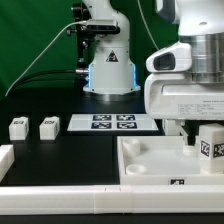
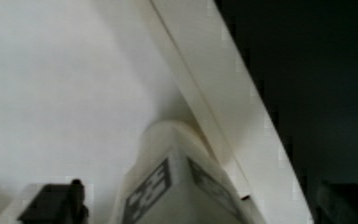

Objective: Assemble one leg

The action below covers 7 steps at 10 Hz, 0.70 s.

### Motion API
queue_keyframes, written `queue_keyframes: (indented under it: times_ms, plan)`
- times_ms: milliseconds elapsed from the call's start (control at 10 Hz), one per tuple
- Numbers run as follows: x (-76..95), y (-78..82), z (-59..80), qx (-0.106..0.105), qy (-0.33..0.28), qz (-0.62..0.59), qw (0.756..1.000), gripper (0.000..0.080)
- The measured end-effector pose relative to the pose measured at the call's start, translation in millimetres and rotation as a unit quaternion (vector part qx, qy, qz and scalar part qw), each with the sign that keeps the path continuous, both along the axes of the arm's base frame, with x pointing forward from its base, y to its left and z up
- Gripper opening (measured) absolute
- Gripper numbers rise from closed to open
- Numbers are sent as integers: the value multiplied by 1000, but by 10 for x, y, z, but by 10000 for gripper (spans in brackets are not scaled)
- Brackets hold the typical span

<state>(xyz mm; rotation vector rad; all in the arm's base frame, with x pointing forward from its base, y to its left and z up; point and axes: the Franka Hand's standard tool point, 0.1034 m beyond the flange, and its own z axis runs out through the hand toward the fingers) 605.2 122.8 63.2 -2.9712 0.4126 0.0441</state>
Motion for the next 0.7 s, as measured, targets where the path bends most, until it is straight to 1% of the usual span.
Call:
queue_keyframes:
  times_ms: [200,400,500,700]
  plan:
    - [7,-12,6,0,-15,101,995,649]
    - [16,-41,14,-4,-30,203,979,649]
    - [21,-65,16,-8,-37,261,965,649]
    - [23,-82,14,-6,-42,292,956,649]
